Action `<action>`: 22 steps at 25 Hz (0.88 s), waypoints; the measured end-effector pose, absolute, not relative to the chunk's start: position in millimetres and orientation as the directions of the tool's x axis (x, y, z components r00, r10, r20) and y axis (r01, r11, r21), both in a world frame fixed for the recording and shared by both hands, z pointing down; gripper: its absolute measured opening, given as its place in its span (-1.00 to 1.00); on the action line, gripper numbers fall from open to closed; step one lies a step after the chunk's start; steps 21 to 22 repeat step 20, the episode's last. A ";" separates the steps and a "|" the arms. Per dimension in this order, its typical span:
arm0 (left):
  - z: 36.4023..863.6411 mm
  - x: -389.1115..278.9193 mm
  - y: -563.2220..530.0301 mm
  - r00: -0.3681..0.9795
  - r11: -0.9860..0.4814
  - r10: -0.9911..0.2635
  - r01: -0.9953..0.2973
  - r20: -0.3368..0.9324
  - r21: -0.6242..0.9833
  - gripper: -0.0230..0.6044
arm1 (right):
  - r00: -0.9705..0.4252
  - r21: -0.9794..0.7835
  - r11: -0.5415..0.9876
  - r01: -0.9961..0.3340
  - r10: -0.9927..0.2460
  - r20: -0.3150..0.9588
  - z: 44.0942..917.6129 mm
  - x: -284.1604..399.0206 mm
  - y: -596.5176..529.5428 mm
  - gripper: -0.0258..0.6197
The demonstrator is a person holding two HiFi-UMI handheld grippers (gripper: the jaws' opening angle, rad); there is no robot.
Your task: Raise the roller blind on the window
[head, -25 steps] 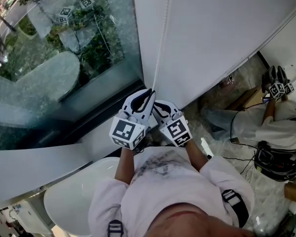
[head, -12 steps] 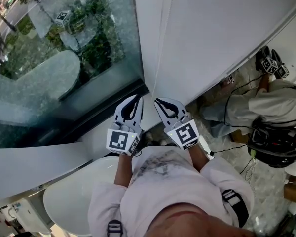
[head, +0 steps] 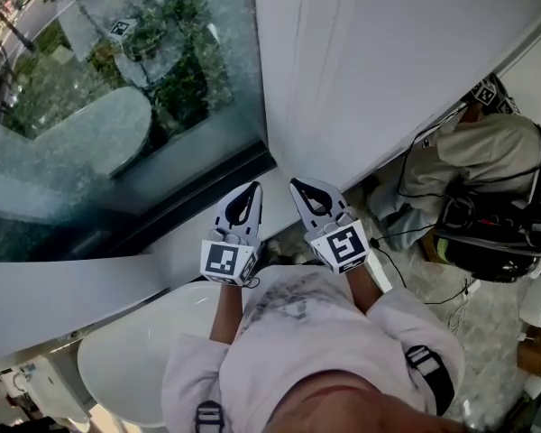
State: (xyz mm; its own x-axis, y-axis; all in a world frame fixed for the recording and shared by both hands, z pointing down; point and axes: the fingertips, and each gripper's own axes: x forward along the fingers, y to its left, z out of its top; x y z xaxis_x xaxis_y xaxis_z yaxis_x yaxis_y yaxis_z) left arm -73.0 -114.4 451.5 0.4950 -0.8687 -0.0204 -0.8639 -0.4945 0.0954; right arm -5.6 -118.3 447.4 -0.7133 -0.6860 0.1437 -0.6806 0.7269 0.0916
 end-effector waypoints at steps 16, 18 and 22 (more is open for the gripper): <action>448.0 -79.0 -114.8 0.499 -0.499 -0.866 -0.861 -0.021 0.094 -0.90 | -0.706 0.096 0.723 -0.684 -0.690 0.159 443.6 -11.0 -119.9 -0.73; 446.6 -80.9 -114.3 0.499 -0.499 -0.866 -0.862 -0.022 0.093 -0.90 | -0.708 0.101 0.724 -0.683 -0.689 0.154 442.3 -12.8 -119.3 -0.73; 445.2 -82.3 -113.6 0.500 -0.499 -0.866 -0.861 -0.024 0.091 -0.90 | -0.708 0.106 0.724 -0.682 -0.689 0.151 441.1 -14.1 -118.5 -0.73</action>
